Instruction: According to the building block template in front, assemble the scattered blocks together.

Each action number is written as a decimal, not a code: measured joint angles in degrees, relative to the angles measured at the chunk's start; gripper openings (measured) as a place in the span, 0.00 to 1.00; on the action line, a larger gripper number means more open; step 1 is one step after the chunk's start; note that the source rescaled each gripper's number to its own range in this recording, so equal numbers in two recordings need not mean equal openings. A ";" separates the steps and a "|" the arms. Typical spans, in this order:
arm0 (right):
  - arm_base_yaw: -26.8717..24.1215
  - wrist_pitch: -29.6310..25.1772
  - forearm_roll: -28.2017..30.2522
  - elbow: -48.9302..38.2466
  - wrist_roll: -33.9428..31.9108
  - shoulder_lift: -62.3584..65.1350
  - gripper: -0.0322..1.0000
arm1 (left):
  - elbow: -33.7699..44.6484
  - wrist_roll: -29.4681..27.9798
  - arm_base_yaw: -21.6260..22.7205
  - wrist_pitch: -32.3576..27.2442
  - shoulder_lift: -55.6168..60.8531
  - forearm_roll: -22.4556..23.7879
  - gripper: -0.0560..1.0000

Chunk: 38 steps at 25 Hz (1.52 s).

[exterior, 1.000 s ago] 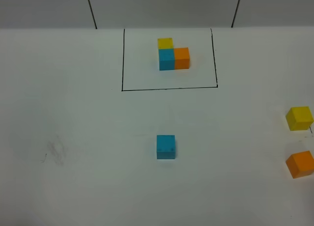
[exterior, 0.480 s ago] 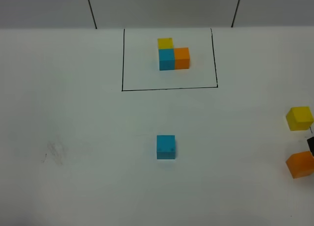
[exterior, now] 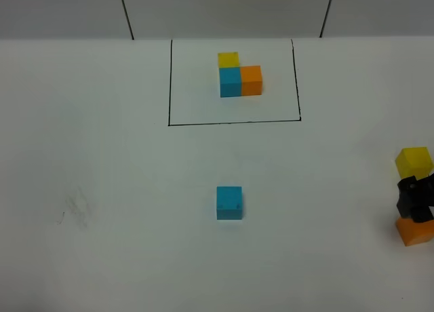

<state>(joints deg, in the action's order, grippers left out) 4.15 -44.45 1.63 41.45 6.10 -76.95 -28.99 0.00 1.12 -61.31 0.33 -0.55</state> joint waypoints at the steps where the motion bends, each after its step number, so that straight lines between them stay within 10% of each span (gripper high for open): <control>1: 0.00 1.11 0.26 -0.41 -0.05 -1.06 1.00 | 0.00 0.00 0.00 0.00 0.00 0.00 0.80; 17: 0.00 15.29 0.47 -5.73 -0.37 -14.77 0.94 | 0.00 0.00 0.00 0.00 0.00 0.00 0.80; 25: 0.00 17.33 1.39 -5.73 -0.47 -17.01 0.46 | 0.00 0.00 0.00 0.00 0.00 0.00 0.80; 31: 1.59 17.26 1.71 -5.34 0.27 -15.51 0.47 | 0.00 0.00 0.00 0.00 0.00 0.00 0.80; 38: 13.16 8.68 -0.70 4.56 17.93 -13.39 0.47 | 0.00 0.00 0.00 0.00 0.00 0.00 0.80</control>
<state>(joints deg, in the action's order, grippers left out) 17.31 -35.77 0.93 46.01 24.03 -90.34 -28.99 0.00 1.12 -61.31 0.33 -0.55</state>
